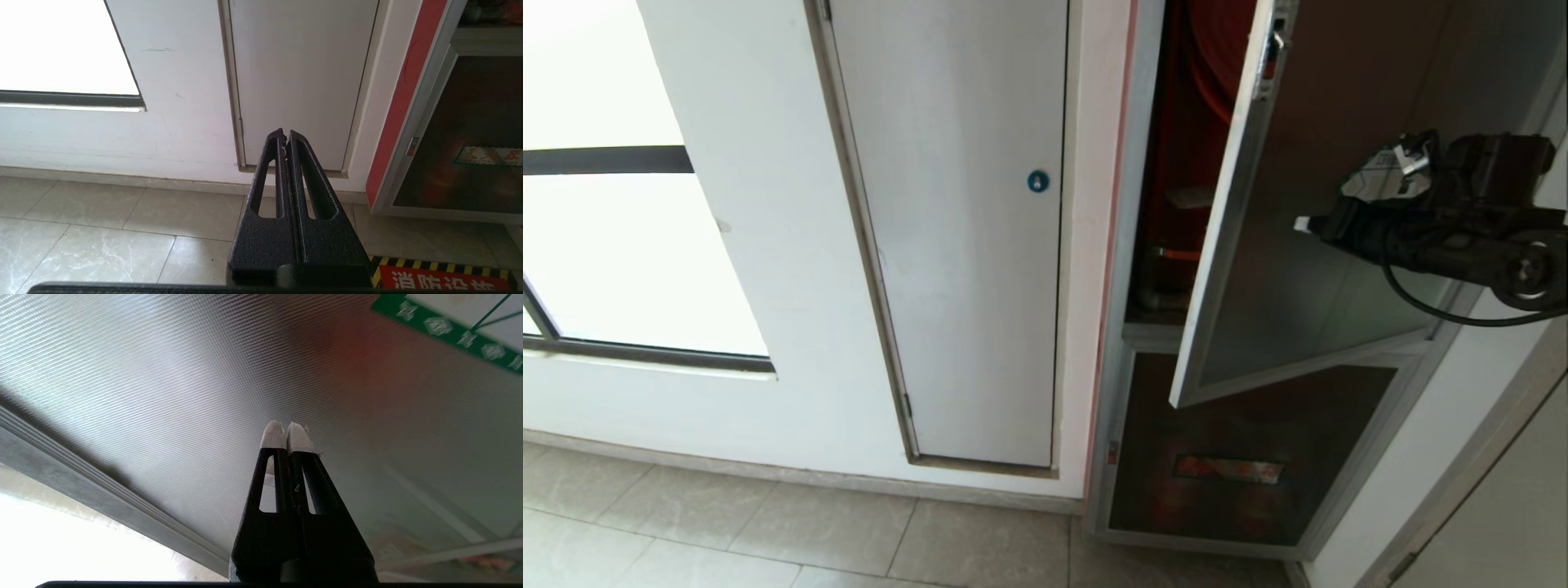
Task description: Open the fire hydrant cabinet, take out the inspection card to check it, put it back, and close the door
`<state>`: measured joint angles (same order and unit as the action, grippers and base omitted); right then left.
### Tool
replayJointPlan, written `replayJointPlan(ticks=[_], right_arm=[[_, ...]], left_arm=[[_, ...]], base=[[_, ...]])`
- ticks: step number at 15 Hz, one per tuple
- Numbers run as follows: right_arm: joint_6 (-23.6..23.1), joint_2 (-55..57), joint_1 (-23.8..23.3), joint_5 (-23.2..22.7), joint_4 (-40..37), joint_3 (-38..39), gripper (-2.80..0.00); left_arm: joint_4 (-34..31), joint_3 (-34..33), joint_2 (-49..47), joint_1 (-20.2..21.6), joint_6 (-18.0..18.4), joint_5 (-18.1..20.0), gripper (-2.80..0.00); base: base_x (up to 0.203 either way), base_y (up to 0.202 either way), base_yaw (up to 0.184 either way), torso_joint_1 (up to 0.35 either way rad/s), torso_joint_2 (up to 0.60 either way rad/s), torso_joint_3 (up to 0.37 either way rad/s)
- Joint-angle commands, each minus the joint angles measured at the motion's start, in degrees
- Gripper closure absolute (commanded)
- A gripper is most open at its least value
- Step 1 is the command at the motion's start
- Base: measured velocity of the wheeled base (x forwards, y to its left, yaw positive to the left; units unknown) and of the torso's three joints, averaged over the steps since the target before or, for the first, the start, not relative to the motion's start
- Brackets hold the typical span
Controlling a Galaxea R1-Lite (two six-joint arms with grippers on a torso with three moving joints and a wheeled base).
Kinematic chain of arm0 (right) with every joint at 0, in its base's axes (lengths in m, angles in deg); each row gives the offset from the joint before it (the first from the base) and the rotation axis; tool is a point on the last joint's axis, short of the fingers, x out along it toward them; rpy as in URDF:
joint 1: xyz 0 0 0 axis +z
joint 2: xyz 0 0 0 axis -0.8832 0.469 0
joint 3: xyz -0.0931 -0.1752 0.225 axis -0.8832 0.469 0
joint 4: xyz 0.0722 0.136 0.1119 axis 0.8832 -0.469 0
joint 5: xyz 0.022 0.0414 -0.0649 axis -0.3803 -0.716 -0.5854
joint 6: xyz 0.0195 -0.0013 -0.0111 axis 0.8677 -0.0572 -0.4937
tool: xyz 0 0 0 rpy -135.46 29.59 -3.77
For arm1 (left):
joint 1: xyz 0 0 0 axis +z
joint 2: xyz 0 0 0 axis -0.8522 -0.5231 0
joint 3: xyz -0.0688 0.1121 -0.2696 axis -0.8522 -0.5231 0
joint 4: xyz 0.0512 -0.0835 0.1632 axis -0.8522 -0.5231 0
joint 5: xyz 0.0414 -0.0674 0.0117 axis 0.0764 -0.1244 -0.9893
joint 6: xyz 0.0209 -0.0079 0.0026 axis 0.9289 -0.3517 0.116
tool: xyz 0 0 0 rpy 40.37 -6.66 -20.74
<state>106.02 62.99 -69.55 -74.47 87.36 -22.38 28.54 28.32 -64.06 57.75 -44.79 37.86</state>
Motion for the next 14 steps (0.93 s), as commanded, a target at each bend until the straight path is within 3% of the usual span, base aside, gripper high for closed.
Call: replayJointPlan(ticks=[1, 5, 7, 10, 14], right_arm=[[0.1, 9.8, 0.3, 0.8, -1.4, -10.6, 0.0], [0.0, 17.7, 0.4, 1.9, -7.1, -26.0, 0.0], [-0.3, 19.6, 0.4, 2.3, -10.1, -29.4, 0.0], [-0.1, 17.9, 0.6, 3.4, -10.4, -27.7, 0.0], [-0.1, 5.8, 0.5, 3.8, -10.1, -17.2, 0.0]], left_arm=[[0.0, -0.8, 0.0, 0.0, 0.0, 0.0, 0.0], [0.0, -0.8, 0.0, 0.1, 0.0, 0.0, 0.0], [0.0, -0.8, 0.0, 0.0, 0.0, 0.0, 0.0], [0.0, -0.8, 0.0, 0.1, 0.0, 0.0, 0.0], [0.0, -0.8, 0.0, 0.0, 0.0, 0.0, 0.0]], base=[[0.0, 0.0, 0.0, 0.0, 0.0, 0.0], [0.0, 0.0, 0.0, 0.0, 0.0, 0.0], [0.0, 0.0, 0.0, 0.0, 0.0, 0.0], [0.0, 0.0, 0.0, 0.0, 0.0, 0.0], [0.0, 0.0, 0.0, 0.0, 0.0, 0.0]])
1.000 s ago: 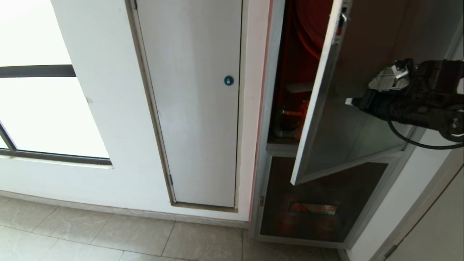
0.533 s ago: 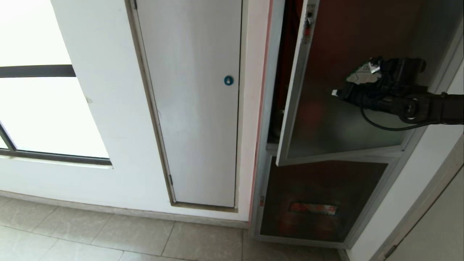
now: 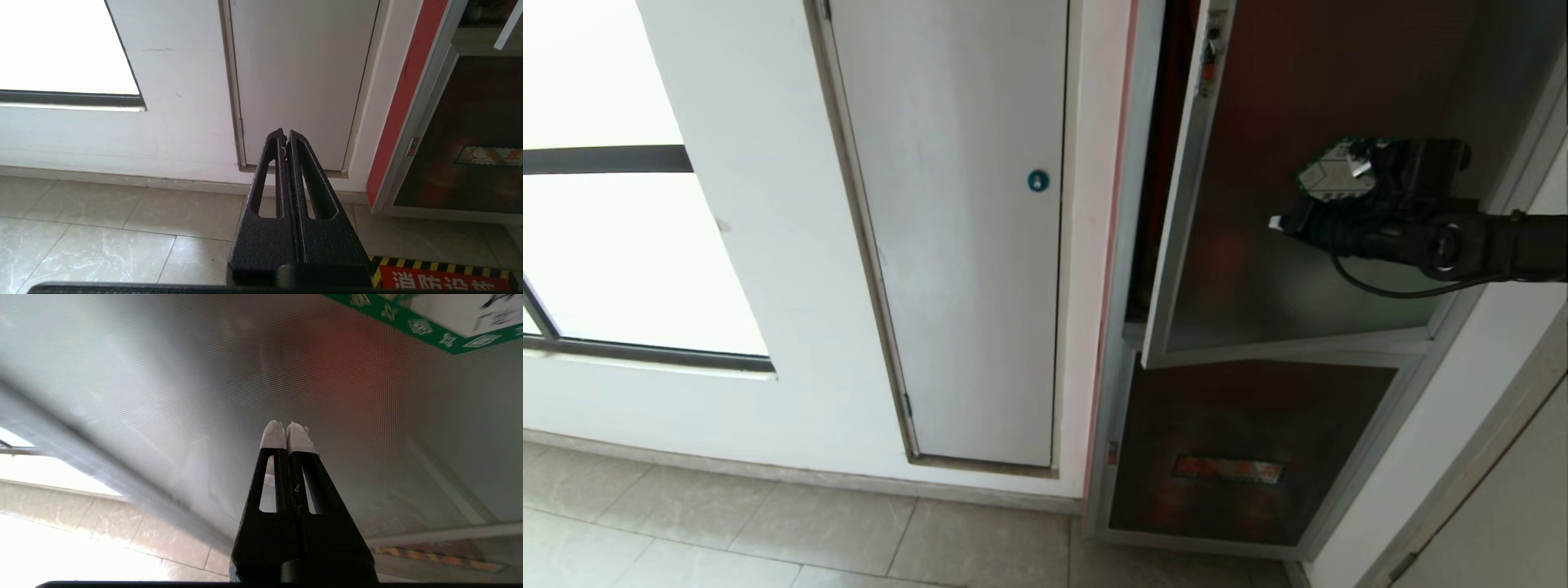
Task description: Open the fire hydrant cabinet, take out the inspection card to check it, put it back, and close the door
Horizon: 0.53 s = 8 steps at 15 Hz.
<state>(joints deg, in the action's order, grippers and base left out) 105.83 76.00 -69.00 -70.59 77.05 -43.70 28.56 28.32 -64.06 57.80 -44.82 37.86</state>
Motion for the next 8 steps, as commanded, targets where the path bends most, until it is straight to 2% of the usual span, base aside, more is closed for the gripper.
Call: replayJointPlan(ticks=[1, 8], right_arm=[[-0.1, -12.0, 0.0, -0.2, 0.3, 7.7, 0.0], [-2.9, -51.4, -0.5, -0.1, 1.5, 37.0, 0.0]], left_arm=[[0.0, -0.8, 0.0, 0.0, 0.0, 0.0, 0.0], [0.0, -0.8, 0.0, 0.0, 0.0, 0.0, 0.0]], base=[[0.0, 0.0, 0.0, 0.0, 0.0, 0.0], [0.0, 0.0, 0.0, 0.0, 0.0, 0.0]])
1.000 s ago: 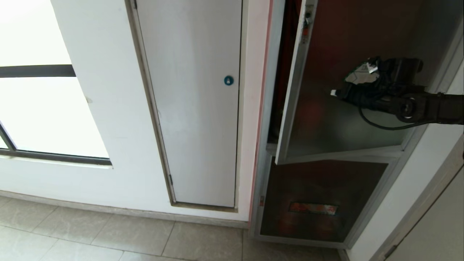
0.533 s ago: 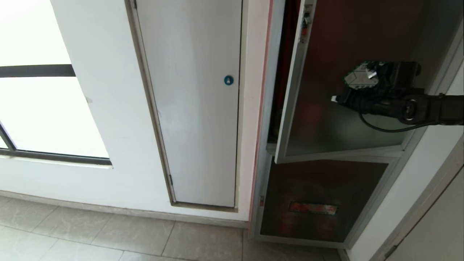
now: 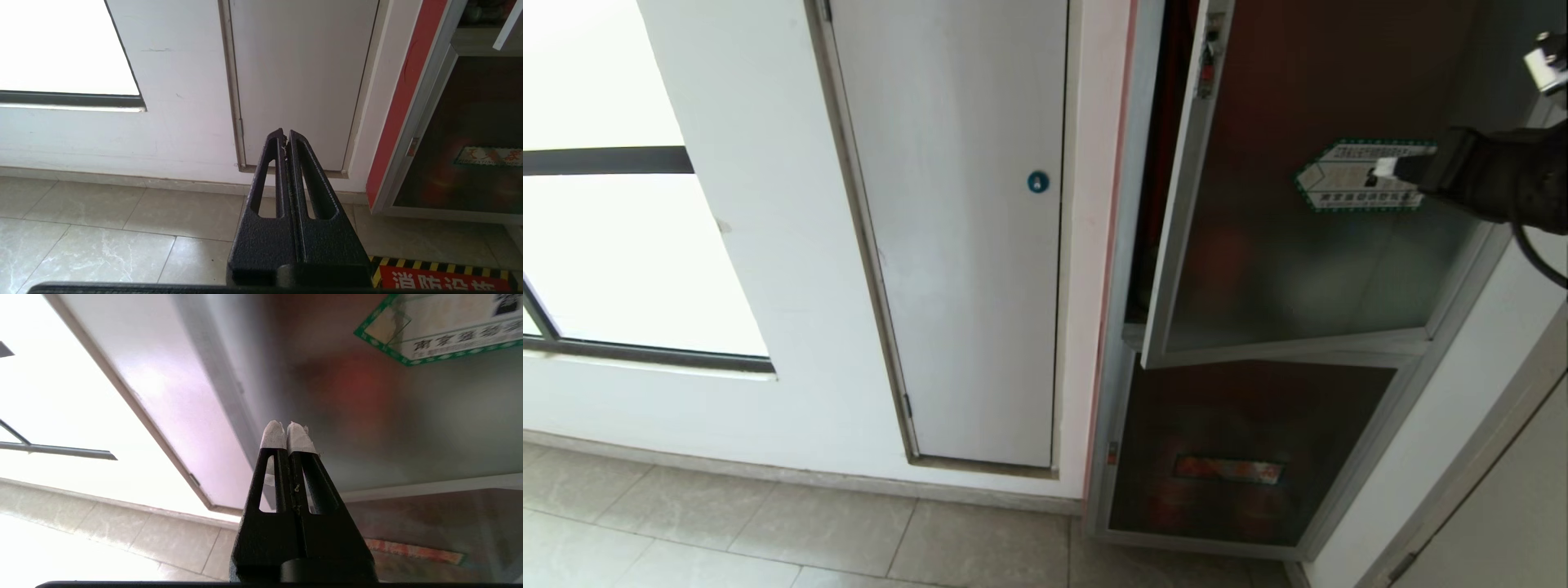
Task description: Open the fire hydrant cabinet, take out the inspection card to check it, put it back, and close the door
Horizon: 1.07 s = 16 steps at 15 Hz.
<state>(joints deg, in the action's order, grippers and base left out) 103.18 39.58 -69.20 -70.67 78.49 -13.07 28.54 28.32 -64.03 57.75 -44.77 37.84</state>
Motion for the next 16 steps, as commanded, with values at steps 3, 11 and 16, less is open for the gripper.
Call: replayJointPlan(ticks=[3, 11, 16], right_arm=[[-3.6, -33.1, -0.9, 0.4, -0.2, 17.6, 0.0], [-7.1, -65.8, -0.2, 0.3, -23.7, 31.5, 0.0], [-7.1, -73.7, 4.7, 0.4, -28.0, 39.4, 0.0]], left_arm=[[0.1, -0.8, 0.0, 0.0, 0.0, 0.0, 0.0], [0.1, -0.8, 0.0, 0.0, 0.0, 0.0, 0.0], [0.1, -0.8, 0.0, 0.0, -0.1, 0.0, 0.0]], base=[[0.0, 0.0, 0.0, 0.0, 0.0, 0.0], [0.0, 0.0, 0.0, 0.0, 0.0, 0.0], [0.0, 0.0, 0.0, 0.0, 0.0, 0.0]])
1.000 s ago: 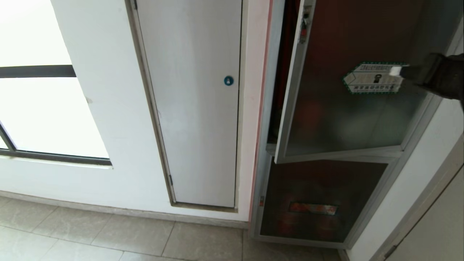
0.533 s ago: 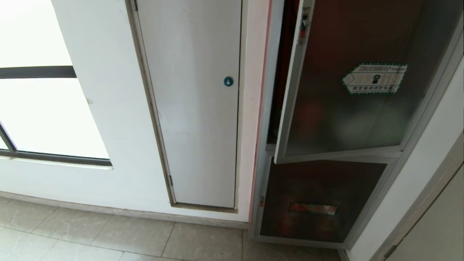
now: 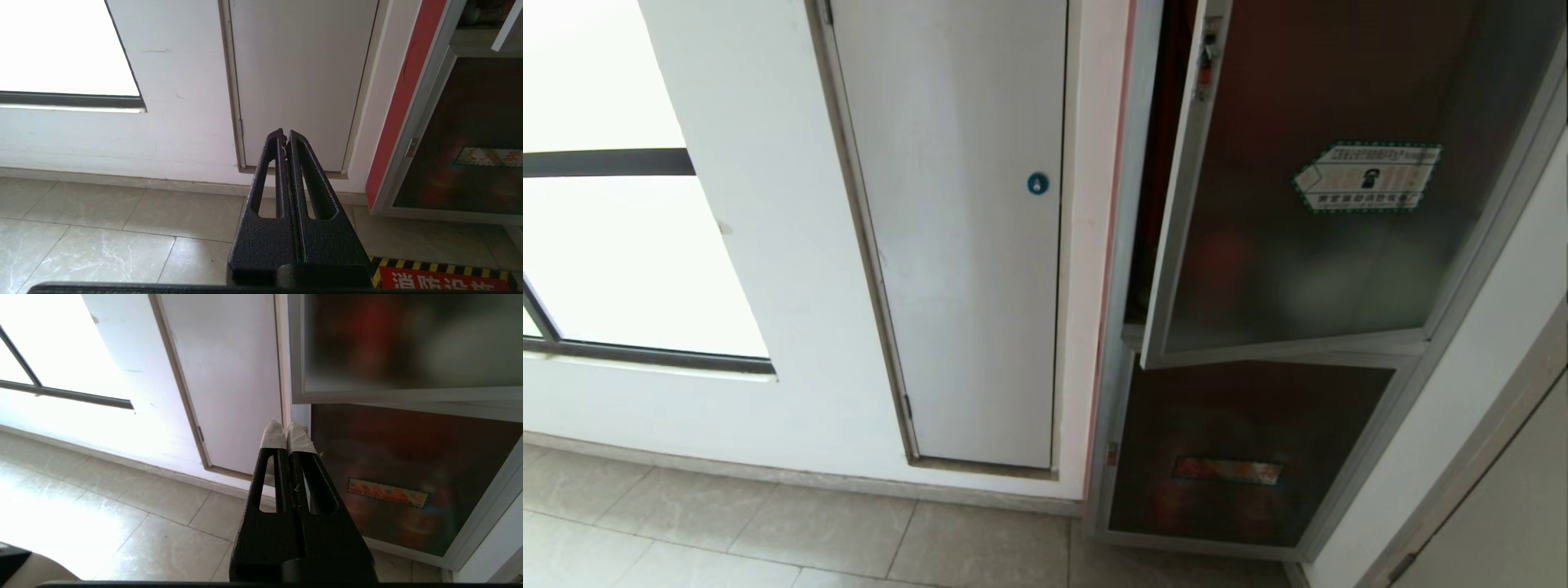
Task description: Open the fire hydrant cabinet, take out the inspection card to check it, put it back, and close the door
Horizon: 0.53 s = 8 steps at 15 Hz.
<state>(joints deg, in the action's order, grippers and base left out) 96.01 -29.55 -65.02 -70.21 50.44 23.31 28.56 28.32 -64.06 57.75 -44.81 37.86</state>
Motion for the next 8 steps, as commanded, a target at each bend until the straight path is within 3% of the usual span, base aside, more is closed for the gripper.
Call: replayJointPlan(ticks=[1, 6, 8], right_arm=[[0.1, -6.0, 1.0, 0.1, 0.7, 5.6, 0.0], [-3.2, -18.1, 2.7, 1.7, 4.7, 20.1, 0.0], [-5.1, -19.0, 2.9, 7.1, 9.4, 25.6, 0.0]], left_arm=[[0.0, -0.8, 0.0, 0.0, 0.0, 0.0, 0.0], [0.0, -0.8, 0.0, 0.0, 0.0, 0.0, 0.0], [0.0, -0.8, 0.0, 0.0, 0.0, 0.0, 0.0]], base=[[0.0, 0.0, 0.0, 0.0, 0.0, 0.0], [0.0, 0.0, 0.0, 0.0, 0.0, 0.0], [0.0, 0.0, 0.0, 0.0, 0.0, 0.0]])
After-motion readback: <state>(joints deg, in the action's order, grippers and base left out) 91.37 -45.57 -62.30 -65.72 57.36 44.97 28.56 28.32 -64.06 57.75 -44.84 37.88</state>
